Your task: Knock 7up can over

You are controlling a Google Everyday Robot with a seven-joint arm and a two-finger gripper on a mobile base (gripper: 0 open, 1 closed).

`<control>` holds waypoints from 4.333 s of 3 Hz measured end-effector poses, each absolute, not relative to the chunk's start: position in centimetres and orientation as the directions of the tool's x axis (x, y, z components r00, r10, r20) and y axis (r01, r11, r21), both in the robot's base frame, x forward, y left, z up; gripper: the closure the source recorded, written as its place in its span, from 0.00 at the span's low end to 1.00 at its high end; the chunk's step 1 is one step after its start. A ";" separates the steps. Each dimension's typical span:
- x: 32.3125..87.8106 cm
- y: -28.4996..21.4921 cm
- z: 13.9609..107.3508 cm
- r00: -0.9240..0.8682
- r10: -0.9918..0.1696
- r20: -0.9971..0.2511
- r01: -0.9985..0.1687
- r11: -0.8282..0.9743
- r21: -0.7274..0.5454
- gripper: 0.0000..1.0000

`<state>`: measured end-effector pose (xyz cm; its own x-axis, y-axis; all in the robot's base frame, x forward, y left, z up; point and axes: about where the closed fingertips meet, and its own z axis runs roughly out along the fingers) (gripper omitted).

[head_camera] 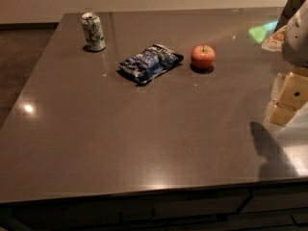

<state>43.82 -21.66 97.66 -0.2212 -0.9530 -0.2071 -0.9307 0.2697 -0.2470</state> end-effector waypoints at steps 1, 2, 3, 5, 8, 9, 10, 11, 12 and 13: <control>43.8 -21.7 97.7 -0.221 -0.953 -0.207 -0.931 0.270 -0.247 0.00; 44.1 -21.2 97.9 -0.220 -0.955 -0.200 -0.937 0.264 -0.231 0.00; 48.2 -18.1 97.8 -0.231 -0.937 -0.260 -0.939 0.285 -0.194 0.00; 56.0 -11.7 96.3 -0.283 -0.897 -0.341 -0.911 0.363 -0.199 0.00; 66.2 -4.6 94.4 -0.444 -0.728 -0.523 -0.812 0.573 -0.109 0.00; 69.5 -1.1 93.7 -0.484 -0.659 -0.576 -0.769 0.634 -0.078 0.00; 71.1 1.3 93.3 -0.459 -0.638 -0.618 -0.748 0.653 -0.118 0.00; 73.2 3.7 93.4 -0.416 -0.592 -0.690 -0.723 0.676 -0.144 0.00; 73.8 4.2 93.1 -0.424 -0.585 -0.692 -0.709 0.690 -0.149 0.00; 75.3 5.4 92.6 -0.436 -0.567 -0.699 -0.680 0.716 -0.157 0.00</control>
Offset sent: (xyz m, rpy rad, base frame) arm 0.0080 0.0126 0.0025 -0.0148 0.0921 0.0200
